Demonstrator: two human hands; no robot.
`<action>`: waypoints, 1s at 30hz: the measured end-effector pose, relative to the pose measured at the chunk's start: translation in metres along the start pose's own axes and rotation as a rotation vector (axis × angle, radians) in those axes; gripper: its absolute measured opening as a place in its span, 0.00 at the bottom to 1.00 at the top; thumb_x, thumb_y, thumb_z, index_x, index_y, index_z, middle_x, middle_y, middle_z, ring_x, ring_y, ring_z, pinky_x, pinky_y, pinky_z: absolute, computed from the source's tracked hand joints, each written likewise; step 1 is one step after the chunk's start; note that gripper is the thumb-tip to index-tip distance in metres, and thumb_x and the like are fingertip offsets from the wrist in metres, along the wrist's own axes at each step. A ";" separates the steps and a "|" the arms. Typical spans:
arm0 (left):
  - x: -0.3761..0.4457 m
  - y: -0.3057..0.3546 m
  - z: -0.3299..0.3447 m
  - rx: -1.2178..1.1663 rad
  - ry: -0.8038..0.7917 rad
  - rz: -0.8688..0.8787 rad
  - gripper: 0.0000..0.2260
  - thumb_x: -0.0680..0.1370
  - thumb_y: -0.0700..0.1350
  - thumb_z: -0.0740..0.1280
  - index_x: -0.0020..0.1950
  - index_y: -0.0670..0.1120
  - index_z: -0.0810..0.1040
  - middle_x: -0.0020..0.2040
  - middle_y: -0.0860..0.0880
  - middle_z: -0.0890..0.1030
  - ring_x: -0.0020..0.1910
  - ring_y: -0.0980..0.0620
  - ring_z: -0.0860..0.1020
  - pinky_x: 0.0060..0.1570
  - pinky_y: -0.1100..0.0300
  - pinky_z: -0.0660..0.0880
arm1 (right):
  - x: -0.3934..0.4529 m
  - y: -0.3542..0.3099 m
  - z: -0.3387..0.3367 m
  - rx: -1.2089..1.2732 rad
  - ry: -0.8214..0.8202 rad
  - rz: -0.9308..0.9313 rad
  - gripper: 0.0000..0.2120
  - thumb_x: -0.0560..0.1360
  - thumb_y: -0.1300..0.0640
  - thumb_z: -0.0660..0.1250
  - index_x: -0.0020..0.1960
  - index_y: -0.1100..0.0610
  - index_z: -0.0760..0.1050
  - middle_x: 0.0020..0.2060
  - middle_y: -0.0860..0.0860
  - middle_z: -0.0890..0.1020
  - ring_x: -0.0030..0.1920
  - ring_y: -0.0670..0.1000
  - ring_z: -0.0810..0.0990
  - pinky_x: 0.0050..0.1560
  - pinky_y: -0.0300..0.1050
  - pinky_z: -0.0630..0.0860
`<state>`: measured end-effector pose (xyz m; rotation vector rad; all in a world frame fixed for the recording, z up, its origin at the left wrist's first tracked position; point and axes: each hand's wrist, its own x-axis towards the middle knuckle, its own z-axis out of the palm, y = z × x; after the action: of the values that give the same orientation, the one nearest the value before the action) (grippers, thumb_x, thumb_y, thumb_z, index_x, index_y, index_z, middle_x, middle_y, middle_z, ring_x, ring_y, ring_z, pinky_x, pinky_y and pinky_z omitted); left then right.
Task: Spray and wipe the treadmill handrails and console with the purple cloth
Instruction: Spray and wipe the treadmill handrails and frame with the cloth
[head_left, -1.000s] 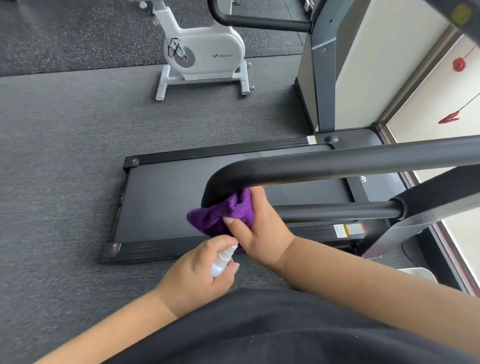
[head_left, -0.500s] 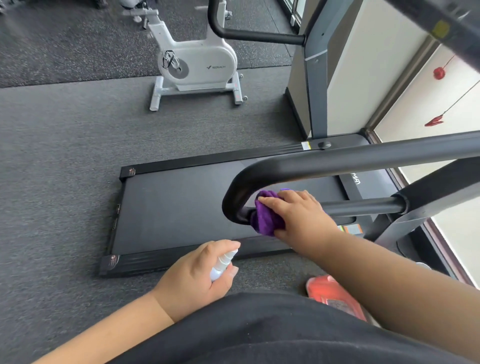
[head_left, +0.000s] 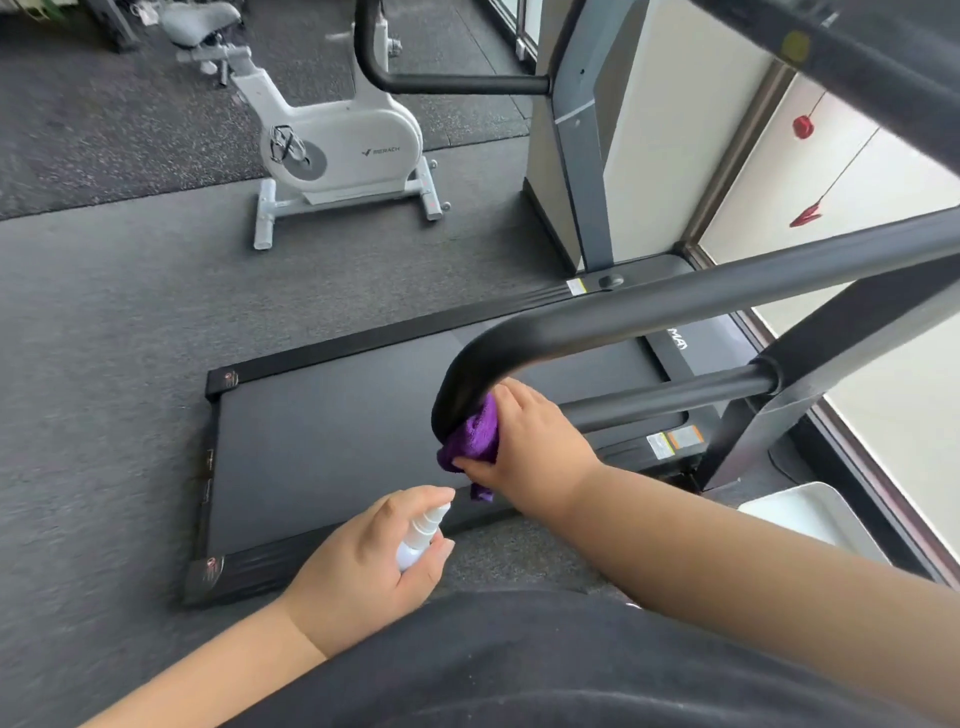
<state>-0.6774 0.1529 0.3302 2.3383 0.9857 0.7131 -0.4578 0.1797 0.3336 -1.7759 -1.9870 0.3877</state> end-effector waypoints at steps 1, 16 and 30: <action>0.003 0.000 0.003 -0.004 -0.008 0.004 0.20 0.74 0.51 0.66 0.65 0.52 0.69 0.50 0.64 0.74 0.40 0.67 0.72 0.46 0.78 0.68 | 0.000 0.002 0.000 -0.055 -0.028 -0.025 0.32 0.67 0.44 0.76 0.66 0.56 0.71 0.61 0.50 0.77 0.61 0.53 0.75 0.65 0.45 0.67; 0.061 0.036 0.055 -0.029 -0.052 0.025 0.20 0.74 0.53 0.65 0.65 0.53 0.68 0.47 0.61 0.75 0.38 0.62 0.74 0.40 0.66 0.74 | -0.025 0.118 -0.044 -0.422 -0.210 0.041 0.40 0.69 0.56 0.73 0.77 0.48 0.58 0.66 0.52 0.71 0.65 0.58 0.70 0.67 0.53 0.67; 0.115 0.099 0.126 0.005 -0.027 -0.046 0.20 0.75 0.53 0.64 0.66 0.54 0.67 0.47 0.63 0.74 0.39 0.66 0.70 0.41 0.69 0.71 | -0.051 0.250 -0.121 -0.388 -0.212 0.191 0.35 0.72 0.56 0.71 0.76 0.48 0.61 0.65 0.50 0.74 0.66 0.57 0.70 0.64 0.51 0.69</action>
<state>-0.4807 0.1484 0.3297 2.3162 1.0270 0.6607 -0.1780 0.1530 0.3090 -2.2580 -2.1564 0.2713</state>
